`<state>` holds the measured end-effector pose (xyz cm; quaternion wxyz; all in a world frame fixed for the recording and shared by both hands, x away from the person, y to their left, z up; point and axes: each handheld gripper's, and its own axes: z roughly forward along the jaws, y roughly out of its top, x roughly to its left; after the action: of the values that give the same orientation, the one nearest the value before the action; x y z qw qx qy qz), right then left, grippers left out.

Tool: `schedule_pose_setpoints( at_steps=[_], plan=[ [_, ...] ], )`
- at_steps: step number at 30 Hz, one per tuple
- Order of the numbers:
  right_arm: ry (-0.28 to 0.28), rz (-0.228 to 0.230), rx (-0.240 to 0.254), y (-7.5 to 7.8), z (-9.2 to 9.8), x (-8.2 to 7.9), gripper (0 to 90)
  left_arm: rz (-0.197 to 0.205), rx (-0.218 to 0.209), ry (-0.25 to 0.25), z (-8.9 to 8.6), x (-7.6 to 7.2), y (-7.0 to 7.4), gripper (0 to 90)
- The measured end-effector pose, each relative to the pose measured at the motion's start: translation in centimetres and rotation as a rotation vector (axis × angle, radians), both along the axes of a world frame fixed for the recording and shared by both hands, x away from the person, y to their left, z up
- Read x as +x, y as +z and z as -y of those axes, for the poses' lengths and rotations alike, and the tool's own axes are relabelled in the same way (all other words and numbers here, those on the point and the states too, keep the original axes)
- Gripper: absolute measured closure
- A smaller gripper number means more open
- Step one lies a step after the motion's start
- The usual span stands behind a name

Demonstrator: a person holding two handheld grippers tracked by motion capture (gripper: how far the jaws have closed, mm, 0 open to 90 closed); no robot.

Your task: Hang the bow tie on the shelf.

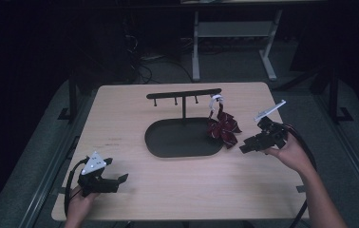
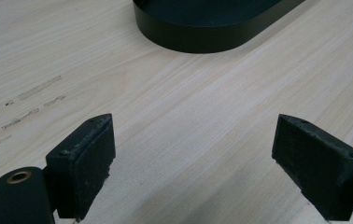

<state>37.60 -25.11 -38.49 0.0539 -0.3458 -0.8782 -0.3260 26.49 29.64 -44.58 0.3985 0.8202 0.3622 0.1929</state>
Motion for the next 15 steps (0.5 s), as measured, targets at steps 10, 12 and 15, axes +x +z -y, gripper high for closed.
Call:
schedule_pose_setpoints(
  at_steps=[10,12,15],
  plan=[
    [-0.005,0.014,0.016,-0.6,0.4,-1.2,49.7,-0.001,-0.010,0.001,0.2,0.0,-0.1,13.0],
    [-0.007,0.008,0.009,-0.8,0.6,-1.5,49.3,-0.001,-0.010,0.000,0.2,0.0,-0.1,13.0],
    [-0.012,0.008,0.024,-1.2,0.8,-1.9,49.3,-0.001,-0.004,-0.003,0.2,0.0,-0.1,13.0]
  ],
)
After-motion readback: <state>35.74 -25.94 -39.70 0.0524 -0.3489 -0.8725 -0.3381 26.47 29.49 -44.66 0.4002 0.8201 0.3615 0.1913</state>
